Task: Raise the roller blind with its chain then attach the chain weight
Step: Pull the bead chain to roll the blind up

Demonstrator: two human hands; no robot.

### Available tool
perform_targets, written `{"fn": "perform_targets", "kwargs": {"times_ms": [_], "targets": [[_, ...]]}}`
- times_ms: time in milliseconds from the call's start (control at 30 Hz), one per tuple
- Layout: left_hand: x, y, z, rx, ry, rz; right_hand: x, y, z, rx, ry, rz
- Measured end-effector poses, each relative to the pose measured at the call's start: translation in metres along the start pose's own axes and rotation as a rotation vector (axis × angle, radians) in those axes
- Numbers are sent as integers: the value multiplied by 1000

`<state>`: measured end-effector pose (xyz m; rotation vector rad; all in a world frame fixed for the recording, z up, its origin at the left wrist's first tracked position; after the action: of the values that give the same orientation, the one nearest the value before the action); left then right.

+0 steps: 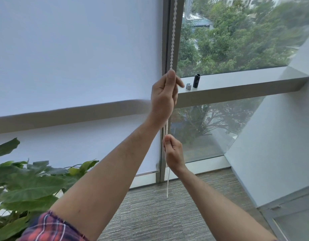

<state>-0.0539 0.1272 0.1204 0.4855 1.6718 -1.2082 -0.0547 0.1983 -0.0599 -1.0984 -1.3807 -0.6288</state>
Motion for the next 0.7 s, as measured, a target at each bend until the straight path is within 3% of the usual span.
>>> {"fn": "perform_targets", "kwargs": {"times_ms": [300, 433, 700], "targets": [[32, 20, -4, -61, -24, 92, -20, -3, 19, 148, -97, -254], [48, 31, -1, -74, -36, 146, -10, -22, 26, 172, -27, -250], [83, 62, 4, -64, -76, 237, 101, -79, -5, 175, -307, -34]]}}
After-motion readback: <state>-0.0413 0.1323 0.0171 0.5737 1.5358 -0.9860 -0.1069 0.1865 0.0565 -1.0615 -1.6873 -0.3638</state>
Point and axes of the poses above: each hand's wrist, its own y-axis away from the middle knuckle, its own z-axis out of the back of the hand, x = y × z, the point moved 3 cm from there along -y, towards the middle knuckle, and after that the axes turned 14 degrees about -y, right-handed, at the moved point
